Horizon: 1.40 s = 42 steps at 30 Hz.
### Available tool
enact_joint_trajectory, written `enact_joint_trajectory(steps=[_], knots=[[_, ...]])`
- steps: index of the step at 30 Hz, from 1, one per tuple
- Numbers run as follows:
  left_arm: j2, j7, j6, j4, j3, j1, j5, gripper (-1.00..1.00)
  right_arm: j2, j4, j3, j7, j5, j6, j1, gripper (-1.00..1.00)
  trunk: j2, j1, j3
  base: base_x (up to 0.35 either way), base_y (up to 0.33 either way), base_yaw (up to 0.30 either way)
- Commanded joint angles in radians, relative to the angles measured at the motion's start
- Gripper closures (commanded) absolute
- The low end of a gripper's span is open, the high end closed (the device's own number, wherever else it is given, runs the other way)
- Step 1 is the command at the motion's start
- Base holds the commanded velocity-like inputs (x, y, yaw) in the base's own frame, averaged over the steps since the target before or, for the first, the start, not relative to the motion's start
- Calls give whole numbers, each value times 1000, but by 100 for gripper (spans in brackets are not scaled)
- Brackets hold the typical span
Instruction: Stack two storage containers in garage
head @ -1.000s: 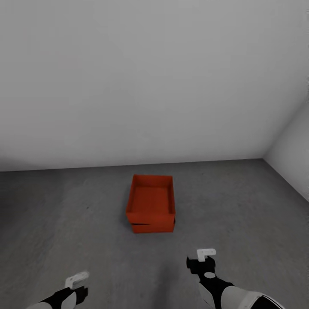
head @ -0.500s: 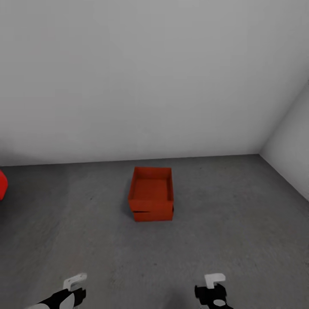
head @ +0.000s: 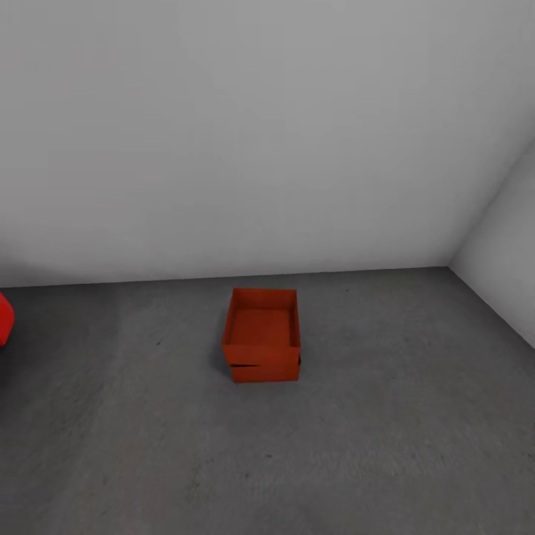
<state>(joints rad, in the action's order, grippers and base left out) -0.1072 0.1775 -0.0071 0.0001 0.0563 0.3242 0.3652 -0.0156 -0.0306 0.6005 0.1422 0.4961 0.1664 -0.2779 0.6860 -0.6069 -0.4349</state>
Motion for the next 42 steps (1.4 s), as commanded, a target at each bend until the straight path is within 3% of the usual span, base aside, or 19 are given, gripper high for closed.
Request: enact_joint_trajectory(steps=[1,5,11,42], knots=[[1,-4,-17,0,6,-16,7,-100,-3,-3,8,-5,11,8,21,-100,1,0,-1,0,0,-8],[3,-48,-36,1,6,-44,9,-100,-6,-3,7,-13,35,28,77,-100,1,0,2,0,0,-69],[3,-97,-51,0,6,-64,11,-100,-7,-3,7,-23,56,48,101,-100,1,0,9,0,0,-119],[7,-104,-54,-5,-4,-68,6,-100,-8,-3,8,-53,58,44,109,-100,1,0,59,0,0,-11]])
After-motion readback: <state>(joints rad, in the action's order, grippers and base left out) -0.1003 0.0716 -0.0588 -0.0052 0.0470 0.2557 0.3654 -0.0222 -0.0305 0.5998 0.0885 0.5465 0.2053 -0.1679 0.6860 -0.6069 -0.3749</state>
